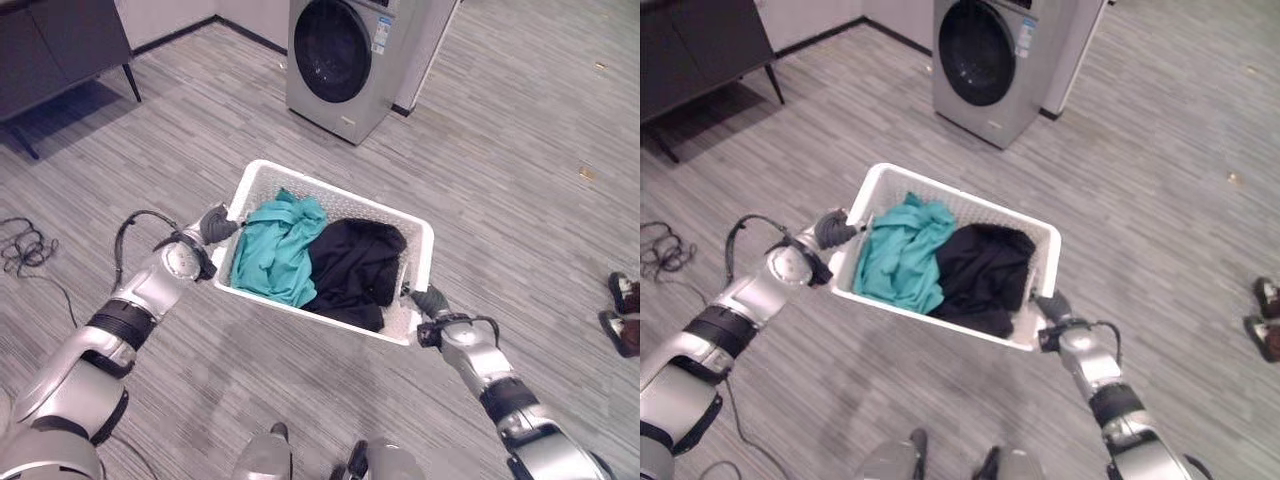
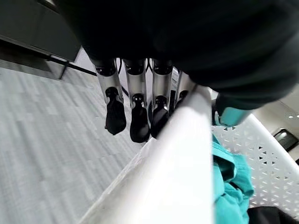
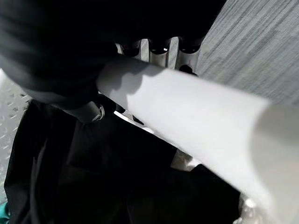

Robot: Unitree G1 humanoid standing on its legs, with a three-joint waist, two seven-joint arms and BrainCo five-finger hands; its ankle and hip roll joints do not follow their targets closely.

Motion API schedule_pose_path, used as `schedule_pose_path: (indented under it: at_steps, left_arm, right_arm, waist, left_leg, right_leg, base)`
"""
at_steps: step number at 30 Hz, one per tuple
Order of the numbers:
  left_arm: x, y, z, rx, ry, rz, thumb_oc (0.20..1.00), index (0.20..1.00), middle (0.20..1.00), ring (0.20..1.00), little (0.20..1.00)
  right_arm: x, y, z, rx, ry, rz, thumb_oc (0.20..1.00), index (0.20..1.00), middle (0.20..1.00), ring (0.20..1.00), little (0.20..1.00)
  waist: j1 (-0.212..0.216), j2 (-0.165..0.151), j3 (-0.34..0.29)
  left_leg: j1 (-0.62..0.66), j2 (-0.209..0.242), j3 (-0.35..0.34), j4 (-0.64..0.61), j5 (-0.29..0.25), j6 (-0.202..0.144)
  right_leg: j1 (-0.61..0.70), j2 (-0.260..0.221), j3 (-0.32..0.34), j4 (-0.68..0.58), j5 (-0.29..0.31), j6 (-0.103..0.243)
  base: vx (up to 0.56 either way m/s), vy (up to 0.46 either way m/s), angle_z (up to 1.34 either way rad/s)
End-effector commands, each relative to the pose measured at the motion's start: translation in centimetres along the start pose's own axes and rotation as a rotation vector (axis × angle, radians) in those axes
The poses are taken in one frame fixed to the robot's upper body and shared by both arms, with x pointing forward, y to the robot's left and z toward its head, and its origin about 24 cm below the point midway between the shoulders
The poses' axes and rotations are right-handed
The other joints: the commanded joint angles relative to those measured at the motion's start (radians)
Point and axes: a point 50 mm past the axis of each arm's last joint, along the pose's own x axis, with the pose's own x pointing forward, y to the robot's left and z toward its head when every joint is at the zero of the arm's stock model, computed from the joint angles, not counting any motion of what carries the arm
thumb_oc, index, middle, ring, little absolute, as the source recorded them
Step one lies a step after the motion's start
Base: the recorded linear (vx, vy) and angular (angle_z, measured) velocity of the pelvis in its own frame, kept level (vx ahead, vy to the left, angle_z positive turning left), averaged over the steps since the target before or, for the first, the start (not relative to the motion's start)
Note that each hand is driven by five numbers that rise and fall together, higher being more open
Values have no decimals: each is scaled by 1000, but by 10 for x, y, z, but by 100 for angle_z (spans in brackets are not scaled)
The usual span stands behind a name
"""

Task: Grab the laundry basket,head to the washer,open it,put in the laundry and shut it.

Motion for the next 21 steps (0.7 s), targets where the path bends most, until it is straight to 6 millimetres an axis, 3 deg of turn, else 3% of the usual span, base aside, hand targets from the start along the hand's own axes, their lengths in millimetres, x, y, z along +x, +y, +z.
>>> schedule_pose_path:
  at_steps: [1, 3, 5, 6, 8, 10, 12, 14, 16, 17, 18, 19, 20, 21]
  left_arm:
    - [1, 35, -4, -15, 15, 144, 200, 200, 200, 200, 200]
    - [1, 31, -7, -15, 22, 140, 200, 200, 200, 200, 200]
    - [0, 28, -7, -19, 18, 143, 200, 200, 200, 200, 200]
    - [0, 27, -8, -20, 19, 142, 200, 200, 200, 200, 200]
    - [-1, 21, -10, -4, 26, 124, 200, 200, 200, 200, 200]
    - [-2, 17, -13, -5, 36, 122, 200, 200, 200, 200, 200]
    - [-3, 12, -17, -25, 47, 118, 200, 200, 200, 200, 200]
    - [-2, 15, -15, -32, 43, 116, 200, 200, 200, 200, 200]
    - [-1, 26, -10, -30, 26, 143, 200, 200, 200, 200, 200]
    - [-1, 31, -6, -35, 9, 155, 200, 200, 200, 200, 200]
    - [1, 33, -1, -37, -10, 163, 200, 200, 200, 200, 200]
    - [4, 35, 9, -49, -38, 162, 200, 200, 200, 200, 200]
    - [4, 35, 9, -49, -38, 162, 200, 200, 200, 200, 200]
    - [6, 36, 15, -55, -52, 166, 200, 200, 200, 200, 200]
  right_arm:
    - [2, 3, 56, 82, -263, 72, 200, 200, 200, 200, 200]
    - [-2, -3, 50, 86, -257, 57, 200, 200, 200, 200, 200]
    - [-3, -2, 50, 94, -260, 59, 200, 200, 200, 200, 200]
    - [-3, -2, 49, 92, -259, 60, 200, 200, 200, 200, 200]
    - [-5, -4, 42, 91, -240, 66, 200, 200, 200, 200, 200]
    - [-8, -8, 39, 86, -235, 65, 200, 200, 200, 200, 200]
    - [-10, -13, 38, 102, -238, 50, 200, 200, 200, 200, 200]
    - [-9, -16, 40, 127, -246, 40, 200, 200, 200, 200, 200]
    - [-9, -18, 45, 123, -259, 32, 200, 200, 200, 200, 200]
    - [-9, -20, 47, 121, -268, 21, 200, 200, 200, 200, 200]
    - [-9, -21, 49, 118, -275, 13, 200, 200, 200, 200, 200]
    - [-11, -25, 49, 119, -277, -3, 200, 200, 200, 200, 200]
    - [-11, -25, 49, 119, -277, -3, 200, 200, 200, 200, 200]
    - [-12, -26, 49, 117, -280, -2, 200, 200, 200, 200, 200]
  waist:
    - [15, -37, -130]
    - [-2, -22, -118]
    - [-17, -13, -116]
    - [-17, -6, -116]
    - [-37, -23, -140]
    - [-57, -28, -166]
    - [-69, -22, -184]
    - [-66, -36, -185]
    - [-43, -46, -171]
    - [-38, -36, -167]
    - [-37, -51, -160]
    - [-28, -62, -146]
    - [-26, -62, -145]
    - [-28, -72, -138]
  left_leg:
    - [-65, -20, 21, -5, 11, -16]
    - [-26, -17, -1, 17, -36, -28]
    - [5, -22, -5, 20, -60, -31]
    - [11, -15, -5, 21, -66, -33]
    - [70, -39, -18, 36, -110, -41]
    - [113, -25, -40, 81, -123, -57]
    - [94, 30, -39, 226, -52, -102]
    - [-3, 113, -16, 494, 58, -135]
    - [-91, 169, -9, 705, 110, -123]
    - [-119, 209, -19, 771, 108, -126]
    - [-145, 248, 10, 773, 126, -116]
    - [-179, 316, 66, 721, 118, -117]
    - [-178, 316, 67, 721, 118, -117]
    - [-207, 326, 94, 659, 84, -117]
  right_leg:
    - [81, -36, 26, -351, 141, 110]
    - [38, -54, 48, -490, 200, 140]
    - [-2, -73, 59, -544, 221, 154]
    - [3, -66, 57, -545, 218, 154]
    - [32, -65, 51, -530, 249, 151]
    - [52, -52, 56, -499, 275, 150]
    - [81, -13, 53, -460, 262, 123]
    - [133, 26, 26, -461, 232, 73]
    - [186, 71, 14, -474, 201, 20]
    - [216, 109, 22, -480, 172, 8]
    - [232, 111, 13, -487, 160, -1]
    - [272, 125, 6, -508, 129, -9]
    - [272, 125, 6, -508, 129, -9]
    - [286, 122, 2, -516, 121, -6]
  base:
    - [333, -45, 35]
    - [466, -44, 47]
    - [372, -8, 57]
    - [576, -35, 69]
    - [667, -59, 79]
    - [604, -130, 53]
    - [526, -235, 26]
    - [353, -342, 0]
    - [313, -332, -4]
    - [319, -298, -10]
    - [374, -307, -24]
    - [236, -215, -17]
    - [233, -134, -11]
    - [173, 5, -4]
